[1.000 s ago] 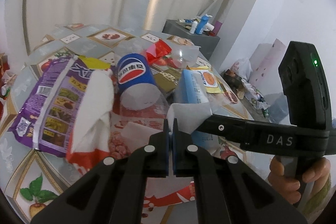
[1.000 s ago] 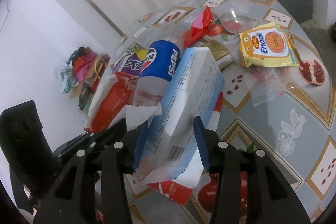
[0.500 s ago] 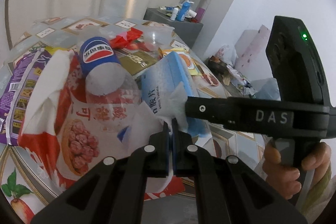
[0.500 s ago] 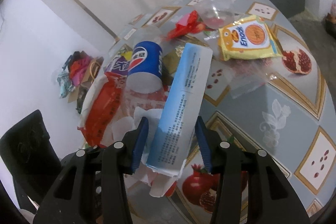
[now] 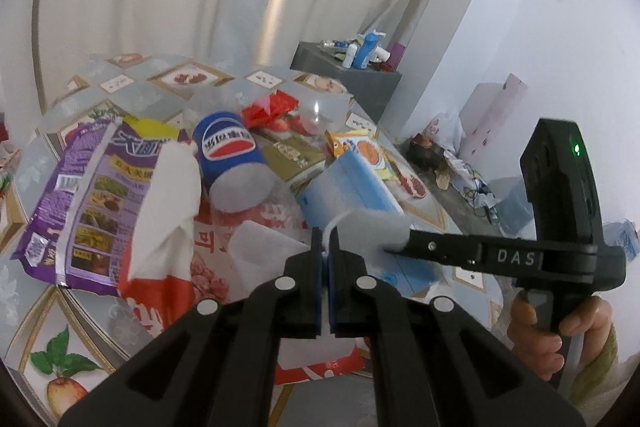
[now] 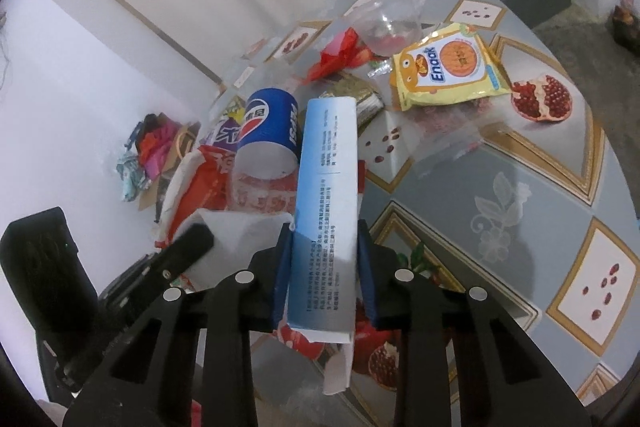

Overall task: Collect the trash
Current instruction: 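Lift the tissue box and tissue and carry them toward the wastebasket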

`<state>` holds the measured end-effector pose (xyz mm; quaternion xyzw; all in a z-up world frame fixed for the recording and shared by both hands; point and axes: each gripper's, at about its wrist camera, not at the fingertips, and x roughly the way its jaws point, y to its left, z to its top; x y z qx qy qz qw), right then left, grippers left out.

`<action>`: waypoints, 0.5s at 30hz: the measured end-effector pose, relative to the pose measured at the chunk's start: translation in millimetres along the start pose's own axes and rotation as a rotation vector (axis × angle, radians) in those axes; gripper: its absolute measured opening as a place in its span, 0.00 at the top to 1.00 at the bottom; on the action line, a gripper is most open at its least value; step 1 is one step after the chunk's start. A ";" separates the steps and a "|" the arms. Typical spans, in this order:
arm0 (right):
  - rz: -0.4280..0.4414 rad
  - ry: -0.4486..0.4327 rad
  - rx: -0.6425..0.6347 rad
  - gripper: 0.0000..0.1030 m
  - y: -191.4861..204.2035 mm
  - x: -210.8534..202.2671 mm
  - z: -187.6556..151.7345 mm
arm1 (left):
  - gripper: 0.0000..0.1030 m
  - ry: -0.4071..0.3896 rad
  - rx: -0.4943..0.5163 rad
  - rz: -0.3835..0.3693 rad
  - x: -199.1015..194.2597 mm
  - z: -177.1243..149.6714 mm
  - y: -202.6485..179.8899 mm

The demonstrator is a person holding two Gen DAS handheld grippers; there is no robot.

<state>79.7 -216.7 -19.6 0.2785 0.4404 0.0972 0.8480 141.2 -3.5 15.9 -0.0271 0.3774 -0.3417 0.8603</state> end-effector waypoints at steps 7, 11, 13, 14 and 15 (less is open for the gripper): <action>0.027 -0.058 -0.001 0.73 -3.9 -31.5 -6.5 | 0.98 -0.031 0.057 -0.013 -15.4 9.8 -26.4; 0.026 -0.086 0.016 0.73 -15.9 -49.2 -11.8 | 0.99 -0.020 0.091 -0.021 -10.6 14.1 -45.4; 0.025 -0.099 0.032 0.73 -23.3 -56.8 -13.4 | 0.99 -0.014 0.112 -0.027 -6.4 15.5 -55.4; 0.027 -0.106 0.044 0.73 -29.6 -62.1 -15.3 | 0.99 -0.012 0.120 -0.029 -4.8 15.6 -59.8; 0.026 -0.111 0.057 0.73 -34.6 -65.0 -16.6 | 0.99 -0.010 0.132 -0.032 -2.0 16.2 -66.0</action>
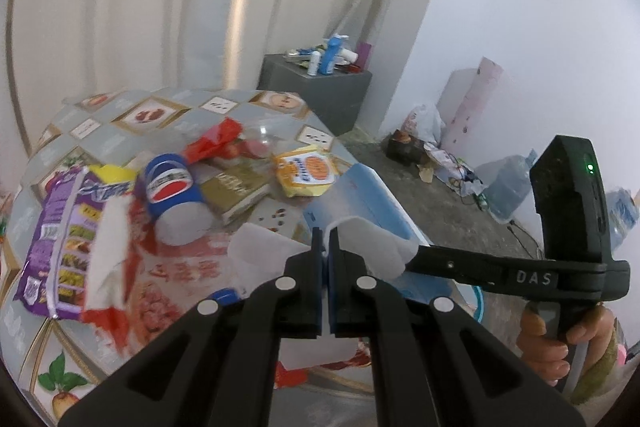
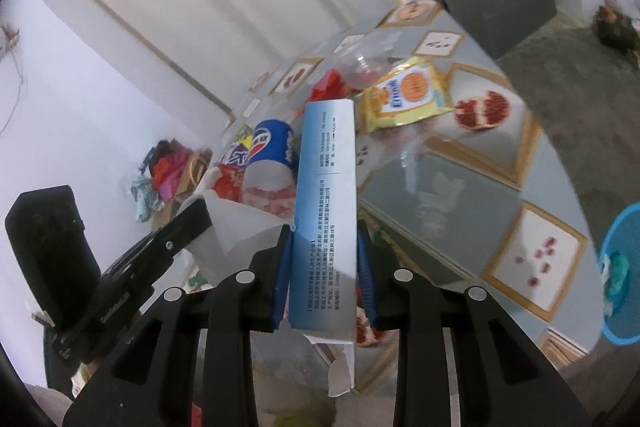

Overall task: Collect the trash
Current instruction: 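Lift the tissue box and tissue and carry them toward the wastebasket, then open both grippers to drop the items into the blue wastebasket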

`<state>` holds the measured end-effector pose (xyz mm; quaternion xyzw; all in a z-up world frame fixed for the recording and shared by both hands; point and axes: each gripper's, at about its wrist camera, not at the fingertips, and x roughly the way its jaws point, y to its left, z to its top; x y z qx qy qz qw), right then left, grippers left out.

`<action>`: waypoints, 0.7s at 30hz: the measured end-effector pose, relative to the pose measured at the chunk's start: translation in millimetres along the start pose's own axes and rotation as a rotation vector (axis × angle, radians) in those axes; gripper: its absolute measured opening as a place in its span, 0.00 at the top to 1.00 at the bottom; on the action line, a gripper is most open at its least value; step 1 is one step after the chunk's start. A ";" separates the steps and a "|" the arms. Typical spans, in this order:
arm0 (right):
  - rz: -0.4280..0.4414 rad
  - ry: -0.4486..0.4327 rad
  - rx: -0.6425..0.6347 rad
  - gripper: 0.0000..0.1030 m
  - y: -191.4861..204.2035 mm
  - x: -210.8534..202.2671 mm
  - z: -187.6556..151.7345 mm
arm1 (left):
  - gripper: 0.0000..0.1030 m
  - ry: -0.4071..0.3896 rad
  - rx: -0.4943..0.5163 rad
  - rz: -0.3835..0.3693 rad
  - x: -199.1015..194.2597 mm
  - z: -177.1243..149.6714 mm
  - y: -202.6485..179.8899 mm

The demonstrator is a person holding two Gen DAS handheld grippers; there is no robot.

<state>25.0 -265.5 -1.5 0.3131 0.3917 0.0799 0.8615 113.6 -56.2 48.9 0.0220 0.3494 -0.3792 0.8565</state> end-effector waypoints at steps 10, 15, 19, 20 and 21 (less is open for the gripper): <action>-0.083 -0.104 0.137 0.73 -67.5 -59.9 -8.6 | 0.99 0.055 0.076 -0.086 38.1 17.4 -57.6; -0.171 -0.196 0.251 0.73 -113.9 -101.8 -19.8 | 0.99 0.097 0.151 -0.206 67.9 27.4 -115.0; -0.262 -0.272 0.364 0.73 -158.0 -134.3 -36.9 | 0.99 0.173 0.183 -0.314 100.8 31.3 -160.7; -0.285 -0.286 0.386 0.73 -165.4 -137.4 -39.9 | 0.99 0.201 0.188 -0.347 112.3 31.7 -174.1; -0.314 -0.304 0.418 0.73 -178.0 -143.6 -44.8 | 0.99 0.234 0.192 -0.371 125.5 31.3 -188.6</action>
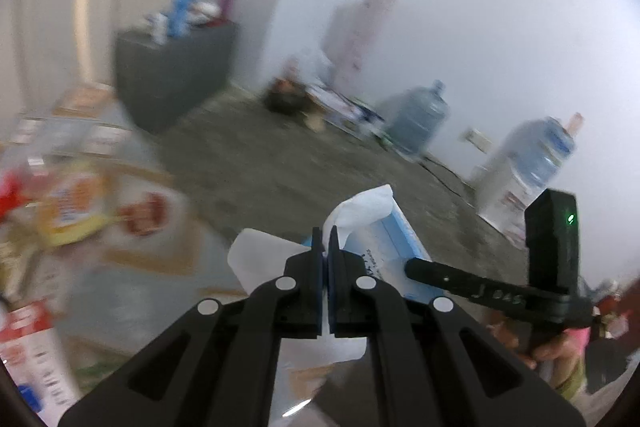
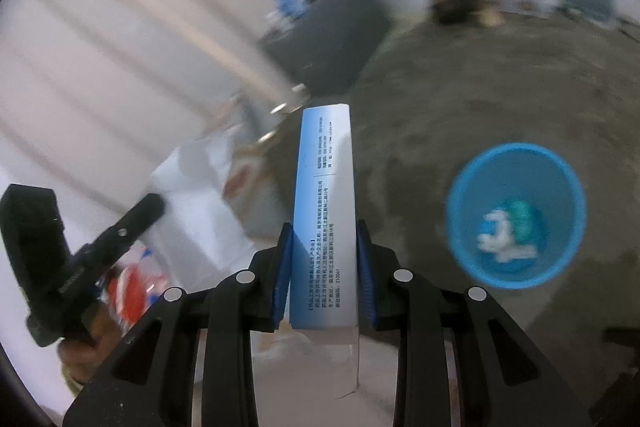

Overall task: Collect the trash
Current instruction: 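Open both grippers to drop the items into the blue wastebasket, then move both tools back over the table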

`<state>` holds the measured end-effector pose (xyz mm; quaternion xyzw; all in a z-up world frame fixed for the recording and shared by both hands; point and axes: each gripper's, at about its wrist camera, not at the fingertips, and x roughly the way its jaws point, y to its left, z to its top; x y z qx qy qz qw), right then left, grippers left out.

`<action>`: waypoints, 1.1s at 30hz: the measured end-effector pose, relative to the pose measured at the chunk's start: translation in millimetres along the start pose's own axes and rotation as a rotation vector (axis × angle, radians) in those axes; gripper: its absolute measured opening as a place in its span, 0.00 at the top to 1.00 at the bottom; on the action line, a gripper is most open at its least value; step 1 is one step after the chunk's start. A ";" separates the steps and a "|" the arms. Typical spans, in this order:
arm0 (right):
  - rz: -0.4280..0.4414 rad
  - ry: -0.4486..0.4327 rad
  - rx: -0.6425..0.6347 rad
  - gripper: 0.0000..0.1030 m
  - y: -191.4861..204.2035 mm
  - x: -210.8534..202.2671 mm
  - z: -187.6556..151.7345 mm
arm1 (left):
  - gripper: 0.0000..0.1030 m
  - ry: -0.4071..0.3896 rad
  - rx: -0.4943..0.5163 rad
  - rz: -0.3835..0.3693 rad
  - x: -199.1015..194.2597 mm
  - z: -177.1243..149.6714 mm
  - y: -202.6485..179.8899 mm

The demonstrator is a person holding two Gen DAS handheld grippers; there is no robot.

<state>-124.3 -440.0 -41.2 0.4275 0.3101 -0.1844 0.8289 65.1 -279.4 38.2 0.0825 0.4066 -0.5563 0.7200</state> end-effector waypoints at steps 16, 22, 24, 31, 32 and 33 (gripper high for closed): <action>-0.211 -0.006 0.364 0.51 -159.3 52.9 22.7 | 0.63 0.436 0.140 -0.007 262.4 7.7 -76.1; -0.250 -0.023 0.372 0.49 -158.0 38.4 17.0 | 0.58 0.426 0.098 -0.020 262.2 8.7 -68.3; -0.258 -0.023 0.348 0.49 -156.2 35.0 17.1 | 0.58 0.423 0.101 -0.013 253.7 12.4 -62.5; -0.235 -0.045 0.282 0.49 -141.4 27.9 19.6 | 0.58 0.330 0.098 0.045 193.2 21.3 -47.7; -0.230 -0.052 0.257 0.49 -133.6 24.7 20.5 | 0.58 0.310 0.091 0.050 180.3 20.7 -45.1; -0.228 -0.057 0.237 0.48 -130.5 23.1 20.3 | 0.58 0.294 0.085 0.055 170.8 20.0 -41.2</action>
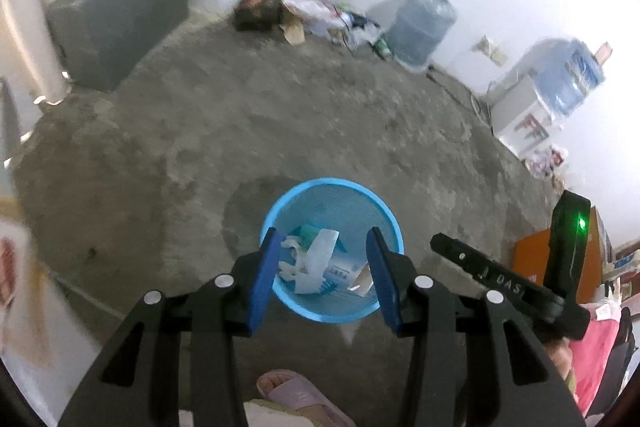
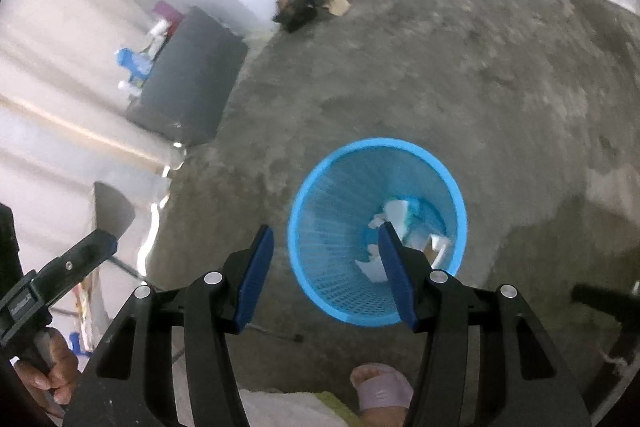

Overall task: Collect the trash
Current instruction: 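Move both tools back over the table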

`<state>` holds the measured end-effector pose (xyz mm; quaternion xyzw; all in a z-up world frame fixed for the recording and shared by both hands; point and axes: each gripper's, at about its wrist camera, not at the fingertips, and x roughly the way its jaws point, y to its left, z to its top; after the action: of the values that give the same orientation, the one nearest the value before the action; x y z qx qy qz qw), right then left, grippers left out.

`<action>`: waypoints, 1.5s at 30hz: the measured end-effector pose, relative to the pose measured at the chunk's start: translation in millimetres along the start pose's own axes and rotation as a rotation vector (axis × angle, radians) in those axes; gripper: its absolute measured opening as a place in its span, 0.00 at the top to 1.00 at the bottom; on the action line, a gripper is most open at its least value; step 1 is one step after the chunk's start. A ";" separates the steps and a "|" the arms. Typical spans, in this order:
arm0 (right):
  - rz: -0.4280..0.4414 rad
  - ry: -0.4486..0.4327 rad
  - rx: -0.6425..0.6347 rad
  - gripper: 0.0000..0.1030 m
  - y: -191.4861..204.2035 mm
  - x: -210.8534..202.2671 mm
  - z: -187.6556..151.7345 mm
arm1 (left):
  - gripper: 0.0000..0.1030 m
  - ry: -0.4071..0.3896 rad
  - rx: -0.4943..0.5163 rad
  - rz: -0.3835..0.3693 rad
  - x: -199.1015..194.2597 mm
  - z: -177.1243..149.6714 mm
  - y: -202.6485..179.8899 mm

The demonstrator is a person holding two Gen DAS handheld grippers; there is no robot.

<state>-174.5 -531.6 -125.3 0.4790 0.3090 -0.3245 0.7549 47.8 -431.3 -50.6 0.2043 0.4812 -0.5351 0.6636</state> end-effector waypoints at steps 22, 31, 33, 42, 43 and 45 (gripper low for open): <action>0.209 0.024 -0.478 0.46 166.1 -44.4 -65.6 | 0.58 -0.419 -0.282 0.330 -245.1 -173.8 121.9; 0.296 0.080 -0.622 0.46 235.5 -51.6 -108.1 | 0.58 -0.537 -0.402 0.393 -304.6 -241.8 148.9; 0.316 0.091 -0.648 0.46 250.1 -52.4 -119.0 | 0.58 -0.570 -0.392 0.425 -318.0 -254.7 147.8; 0.418 0.164 -0.803 0.46 315.6 -55.6 -182.1 | 0.58 -0.648 -0.462 0.509 -361.2 -311.2 168.0; 0.430 0.176 -0.823 0.46 321.7 -55.6 -189.1 | 0.58 -0.652 -0.479 0.525 -365.3 -318.7 173.7; 0.456 0.204 -0.863 0.46 336.0 -53.2 -205.4 | 0.58 -0.651 -0.506 0.560 -369.4 -330.7 185.2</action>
<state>25.8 -220.4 19.7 0.2077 0.3746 0.0546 0.9020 90.1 82.0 70.9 -0.0193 0.2906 -0.2387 0.9264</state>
